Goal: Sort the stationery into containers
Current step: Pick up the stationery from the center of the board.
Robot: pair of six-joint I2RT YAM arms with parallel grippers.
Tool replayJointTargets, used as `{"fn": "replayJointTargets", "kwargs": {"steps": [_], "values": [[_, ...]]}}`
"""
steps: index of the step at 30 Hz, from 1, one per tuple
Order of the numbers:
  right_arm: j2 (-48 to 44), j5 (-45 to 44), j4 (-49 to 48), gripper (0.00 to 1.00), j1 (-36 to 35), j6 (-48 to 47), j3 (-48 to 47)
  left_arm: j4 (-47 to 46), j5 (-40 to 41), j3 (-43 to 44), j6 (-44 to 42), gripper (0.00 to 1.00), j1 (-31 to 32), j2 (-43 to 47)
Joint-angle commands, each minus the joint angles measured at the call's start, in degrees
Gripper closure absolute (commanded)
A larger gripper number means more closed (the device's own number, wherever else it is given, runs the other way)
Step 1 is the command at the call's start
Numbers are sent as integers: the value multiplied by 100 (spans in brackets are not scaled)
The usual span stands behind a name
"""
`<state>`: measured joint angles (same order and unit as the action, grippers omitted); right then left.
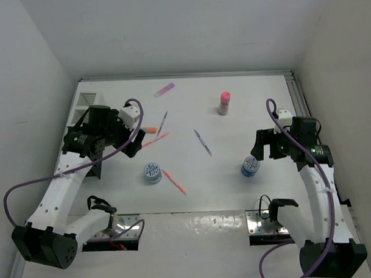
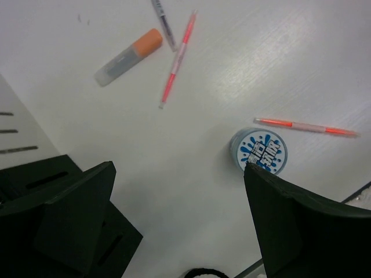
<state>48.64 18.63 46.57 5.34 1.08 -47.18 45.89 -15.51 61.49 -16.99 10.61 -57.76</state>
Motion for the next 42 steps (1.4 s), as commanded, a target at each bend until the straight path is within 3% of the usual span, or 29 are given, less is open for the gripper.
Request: {"fn": "replayJointTargets", "kwargs": {"steps": [1,19,23,34,42], "values": [[66,44,-42,4,-42,-64,33,201,-452,-102,-603,0,353,-165],[251,-255,-42,3,-51,-372,235,306,416,-270,-445,2,2278,-2002],[260,-281,-42,3,-51,-398,227,420,890,-165,-217,4,2428,-2538],[321,-290,-86,3,-51,-407,271,447,1226,-147,-120,11,2463,-2881],[348,-325,-130,3,-51,-425,288,517,997,-120,-260,44,2428,-3004]]}}
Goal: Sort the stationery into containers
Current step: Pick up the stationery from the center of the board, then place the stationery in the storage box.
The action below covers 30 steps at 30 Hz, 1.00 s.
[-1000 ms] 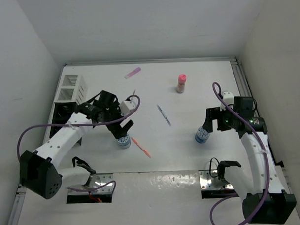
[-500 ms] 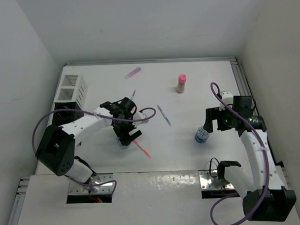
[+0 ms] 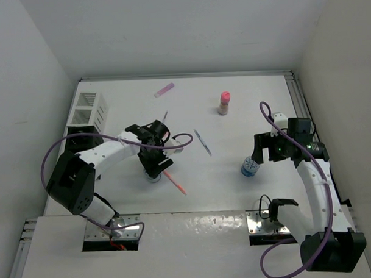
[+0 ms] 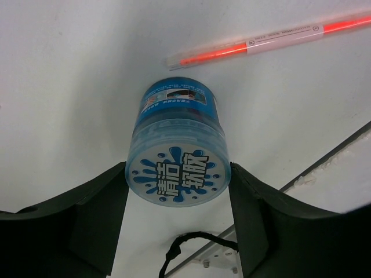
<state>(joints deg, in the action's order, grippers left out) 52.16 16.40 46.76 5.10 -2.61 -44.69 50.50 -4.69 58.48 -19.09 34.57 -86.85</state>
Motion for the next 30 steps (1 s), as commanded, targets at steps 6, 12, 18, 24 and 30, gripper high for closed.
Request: {"fn": "replayJointTargets", "kwargs": {"steps": [6,12,18,24,30], "values": [[4,-102,-203,3,-27,-82,91,705,-278,970,-409,71,-449,28],[127,65,-361,4,-53,41,171,2516,-612,4689,-1097,89,-2084,-736],[330,126,-580,4,-141,173,206,2491,109,6900,-1185,100,-3429,-1764],[470,118,-677,4,-185,156,206,1974,-120,8127,-886,100,-4870,-2767],[593,161,-765,4,-194,217,267,1120,-409,7872,-771,100,-5354,-3048]]}}
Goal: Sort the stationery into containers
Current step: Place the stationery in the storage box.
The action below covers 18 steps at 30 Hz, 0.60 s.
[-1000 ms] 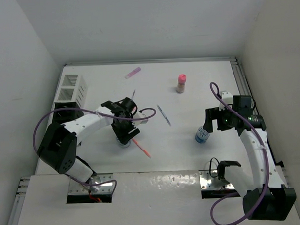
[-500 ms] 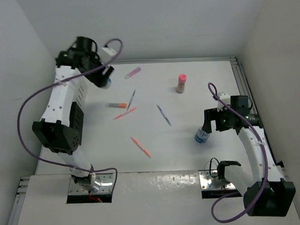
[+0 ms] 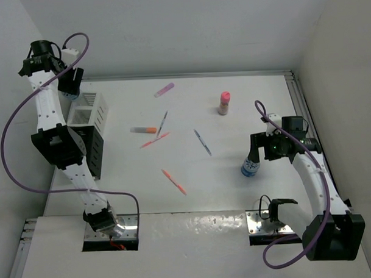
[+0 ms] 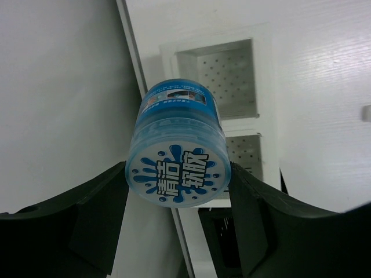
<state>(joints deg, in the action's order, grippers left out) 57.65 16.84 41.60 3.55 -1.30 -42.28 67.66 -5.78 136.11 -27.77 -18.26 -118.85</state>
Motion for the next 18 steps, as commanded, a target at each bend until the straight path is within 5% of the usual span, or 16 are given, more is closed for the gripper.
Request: {"fn": "replayJointTargets", "kwargs": {"steps": [1,18], "values": [[62,109,-267,4,-47,86,36,-709,-309,108,114,100,-81,99],[229,74,-364,5,-39,77,124,-957,-547,-374,53,100,-90,-402]]}}
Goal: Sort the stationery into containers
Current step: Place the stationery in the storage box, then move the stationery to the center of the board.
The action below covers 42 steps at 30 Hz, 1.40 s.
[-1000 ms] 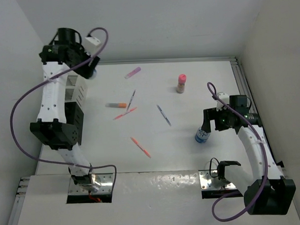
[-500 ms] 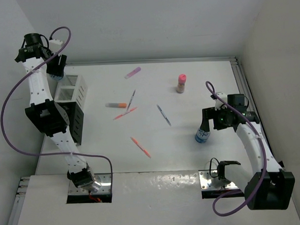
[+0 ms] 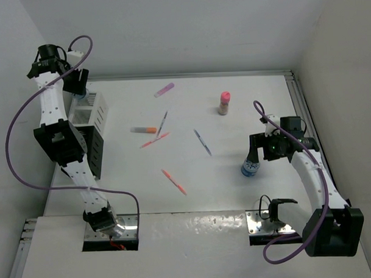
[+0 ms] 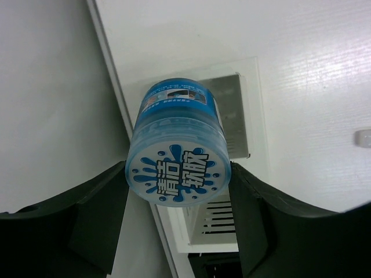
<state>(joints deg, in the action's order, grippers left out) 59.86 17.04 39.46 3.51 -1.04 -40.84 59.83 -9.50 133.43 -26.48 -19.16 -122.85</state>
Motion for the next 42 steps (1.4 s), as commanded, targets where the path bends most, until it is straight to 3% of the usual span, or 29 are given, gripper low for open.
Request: {"fn": "replayJointTargets", "kwargs": {"steps": [1,12,16,18,20,21,23,27,31,37,42], "values": [[17,54,-149,5,-43,60,-21,-174,-201,-202,-138,100,0,-11],[61,54,-158,5,-43,60,-21,292,-237,-62,-490,99,88,-406],[70,10,-176,5,-43,60,-21,-75,-61,-88,-192,51,44,-346],[79,-51,-193,5,-34,60,-3,-313,-105,-124,54,34,-26,-161],[70,-104,-228,5,-43,60,23,-656,-201,-124,213,29,-62,101],[61,-191,-263,5,-43,60,23,-927,-323,-115,248,8,-70,216],[35,-288,-307,4,-43,60,67,-1227,-395,-10,353,0,-71,568],[26,-534,-439,4,-43,-98,190,-1982,-693,-9,582,0,-53,1113],[131,-736,-483,4,-43,-169,252,-2115,-851,-351,758,0,26,1726],[263,-913,-808,3,-52,-248,585,-2889,-1256,-2791,829,0,324,3360],[649,-799,-966,1,-201,-283,560,-2881,-1266,-3603,793,0,781,4171]]}}
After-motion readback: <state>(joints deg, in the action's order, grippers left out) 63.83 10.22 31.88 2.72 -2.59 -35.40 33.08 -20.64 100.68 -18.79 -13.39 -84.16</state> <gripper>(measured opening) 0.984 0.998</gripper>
